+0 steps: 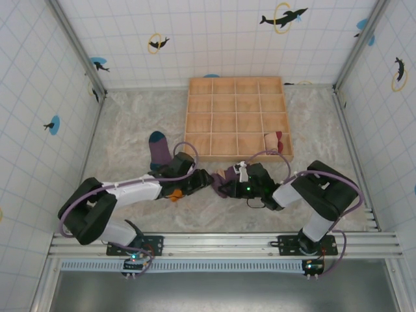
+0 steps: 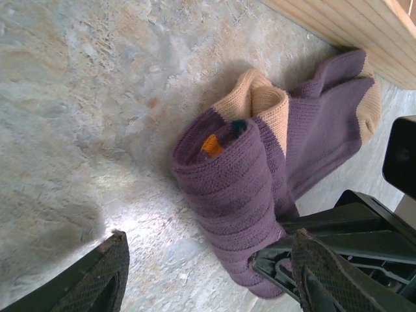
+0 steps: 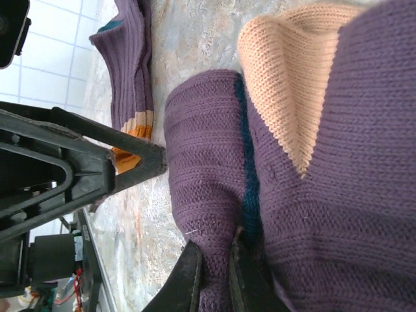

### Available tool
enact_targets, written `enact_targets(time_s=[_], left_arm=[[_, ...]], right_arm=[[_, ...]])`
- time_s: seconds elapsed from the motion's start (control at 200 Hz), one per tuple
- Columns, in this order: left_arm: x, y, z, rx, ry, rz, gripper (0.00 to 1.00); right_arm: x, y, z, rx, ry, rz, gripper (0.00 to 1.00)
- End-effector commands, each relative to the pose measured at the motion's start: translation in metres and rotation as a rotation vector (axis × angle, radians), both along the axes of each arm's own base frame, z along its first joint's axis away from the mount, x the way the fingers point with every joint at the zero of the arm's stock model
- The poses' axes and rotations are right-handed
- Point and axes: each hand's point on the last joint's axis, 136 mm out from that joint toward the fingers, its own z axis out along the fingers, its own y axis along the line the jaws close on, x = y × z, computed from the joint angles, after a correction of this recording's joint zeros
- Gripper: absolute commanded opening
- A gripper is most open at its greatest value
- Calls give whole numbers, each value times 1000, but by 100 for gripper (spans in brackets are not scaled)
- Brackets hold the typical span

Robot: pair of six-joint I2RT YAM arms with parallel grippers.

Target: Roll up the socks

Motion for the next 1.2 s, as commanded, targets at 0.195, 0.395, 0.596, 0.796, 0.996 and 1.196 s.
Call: enact_targets(time_s=[0.195, 0.395, 0.596, 0.796, 0.996, 1.196], left_arm=[[-5, -26, -8, -12, 19, -13, 60], [-4, -23, -30, 40, 66, 29, 54], [-2, -19, -43, 92, 98, 58, 20], [-9, -15, -45, 136, 138, 33, 0], [-5, -4, -31, 186, 107, 34, 0], [-3, -1, -18, 158, 111, 35, 0]], right_arm=[[-33, -33, -54, -120, 291, -75, 0], [-33, -32, -49, -69, 301, -89, 0], [-30, -34, -36, 1, 276, -110, 4], [-24, -34, -18, -19, 165, -89, 34], [-6, -44, 6, -221, -93, -98, 56], [2, -42, 40, -496, -477, -51, 67]])
